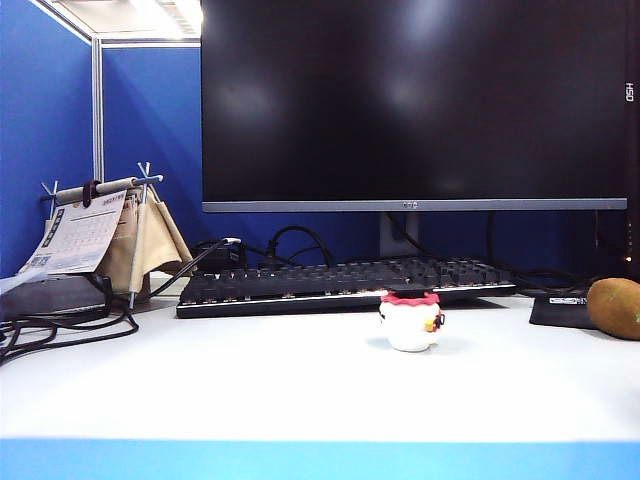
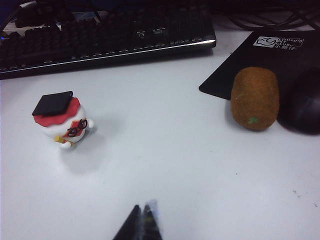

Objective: Place the kiwi on top of the doll with a flat head.

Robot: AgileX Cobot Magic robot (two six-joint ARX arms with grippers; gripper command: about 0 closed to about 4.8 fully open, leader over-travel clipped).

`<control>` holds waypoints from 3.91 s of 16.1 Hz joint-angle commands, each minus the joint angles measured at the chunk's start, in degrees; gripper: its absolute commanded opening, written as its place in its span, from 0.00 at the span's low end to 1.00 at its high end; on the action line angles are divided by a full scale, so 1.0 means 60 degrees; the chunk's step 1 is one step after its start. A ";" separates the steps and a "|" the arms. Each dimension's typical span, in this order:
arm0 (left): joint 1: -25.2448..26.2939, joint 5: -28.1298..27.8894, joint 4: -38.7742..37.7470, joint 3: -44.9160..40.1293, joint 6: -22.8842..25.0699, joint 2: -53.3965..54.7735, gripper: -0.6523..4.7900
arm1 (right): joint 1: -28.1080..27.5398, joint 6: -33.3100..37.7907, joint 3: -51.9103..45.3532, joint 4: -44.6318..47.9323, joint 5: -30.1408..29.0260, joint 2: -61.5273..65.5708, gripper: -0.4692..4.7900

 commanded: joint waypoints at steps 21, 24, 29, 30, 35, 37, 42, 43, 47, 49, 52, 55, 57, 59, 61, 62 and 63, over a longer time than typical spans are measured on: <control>0.0000 0.1479 -0.0084 0.0004 0.0036 0.0015 0.77 | -0.2470 -0.2517 1.0338 -0.4360 -0.1577 0.9785 0.68; 0.0000 0.1934 -0.0062 0.0011 0.0073 0.0018 0.77 | -0.3235 -0.2692 1.3034 -0.6022 -0.1803 1.2845 0.87; 0.0000 0.2856 -0.0091 0.0044 -0.0004 0.0015 0.77 | -0.3377 -0.3085 1.4211 -0.6659 -0.1716 1.6192 1.00; 0.0000 0.2852 -0.0091 0.0044 0.0004 0.0015 0.77 | -0.3377 -0.3209 1.4211 -0.6630 -0.1417 1.6542 1.00; 0.0000 0.2852 -0.0098 0.0044 0.0000 0.0015 0.77 | -0.3628 -0.3410 1.4207 -0.6732 -0.0816 1.7449 1.00; 0.0000 0.2856 -0.0106 0.0044 0.0000 0.0015 0.77 | -0.3756 -0.3395 1.4203 -0.6677 -0.0823 1.7507 1.00; 0.0000 0.2852 -0.0109 0.0044 0.0000 0.0015 0.77 | -0.3785 -0.3315 1.4189 -0.6612 -0.1800 1.7639 1.00; 0.0000 0.2852 -0.0106 0.0044 0.0000 0.0015 0.77 | -0.3778 -0.3311 1.4182 -0.6615 -0.1865 1.7646 1.00; 0.0000 0.2852 -0.0109 0.0044 -0.0004 0.0015 0.77 | -0.3781 -0.3268 1.4072 -0.6575 -0.1974 1.8017 1.00; 0.0000 0.2852 -0.0109 0.0044 -0.0033 0.0015 0.77 | -0.3781 -0.3268 1.4072 -0.6568 -0.1960 1.8334 1.00; 0.0000 0.2860 -0.0120 0.0044 -0.0219 0.0015 0.77 | -0.3796 -0.3271 1.4072 -0.6218 -0.1942 1.8597 1.00; 0.0000 0.2852 -0.0124 0.0044 -0.0215 0.0015 0.77 | -0.3796 -0.3271 1.4072 -0.5927 -0.1927 1.8597 0.98; 0.0000 0.2852 -0.0120 0.0044 -0.0219 0.0015 0.77 | -0.3799 -0.3271 1.4072 -0.5741 -0.1923 1.8597 0.71; 0.0000 0.2852 -0.0124 0.0044 -0.0215 0.0015 0.77 | -0.3796 -0.3275 1.4072 -0.5628 -0.1931 1.8597 0.44; 0.0000 0.2852 -0.0124 0.0044 -0.0215 0.0015 0.77 | -0.3796 -0.3279 1.4072 -0.5646 -0.1931 1.8593 0.43; 0.0000 0.2849 -0.0124 0.0044 -0.0215 0.0015 0.77 | -0.3796 -0.3275 1.4076 -0.5654 -0.1927 1.8589 0.43; 0.0000 0.2845 -0.0124 0.0044 -0.0215 0.0015 0.77 | -0.3792 -0.3275 1.4080 -0.5697 -0.1931 1.8557 0.43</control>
